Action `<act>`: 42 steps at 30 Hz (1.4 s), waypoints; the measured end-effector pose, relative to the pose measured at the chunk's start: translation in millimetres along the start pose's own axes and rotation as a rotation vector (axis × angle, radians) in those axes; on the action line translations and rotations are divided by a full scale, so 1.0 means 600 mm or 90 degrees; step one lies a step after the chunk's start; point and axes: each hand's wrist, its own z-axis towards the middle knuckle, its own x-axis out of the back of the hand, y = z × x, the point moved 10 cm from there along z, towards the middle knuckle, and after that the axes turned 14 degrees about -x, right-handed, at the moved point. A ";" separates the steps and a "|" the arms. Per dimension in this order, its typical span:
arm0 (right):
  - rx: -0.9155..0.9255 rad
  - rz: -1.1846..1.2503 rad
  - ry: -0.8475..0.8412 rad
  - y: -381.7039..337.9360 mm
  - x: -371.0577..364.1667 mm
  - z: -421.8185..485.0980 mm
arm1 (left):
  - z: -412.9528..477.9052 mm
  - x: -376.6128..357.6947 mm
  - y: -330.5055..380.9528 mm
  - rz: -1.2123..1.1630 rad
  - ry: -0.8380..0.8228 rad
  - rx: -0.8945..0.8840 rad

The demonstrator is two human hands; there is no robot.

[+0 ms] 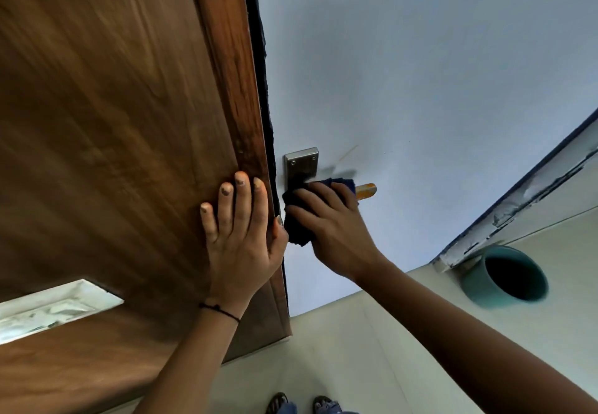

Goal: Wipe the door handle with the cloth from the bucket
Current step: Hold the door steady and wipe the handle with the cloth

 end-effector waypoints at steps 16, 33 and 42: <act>-0.318 0.308 0.085 0.188 0.042 0.003 | 0.000 -0.005 0.004 0.019 0.003 0.004; -0.191 0.093 0.025 0.068 -0.006 0.005 | -0.002 -0.002 0.002 -0.005 0.020 0.002; -0.204 0.108 -0.074 0.144 -0.007 0.024 | -0.002 -0.007 0.004 0.006 0.004 -0.004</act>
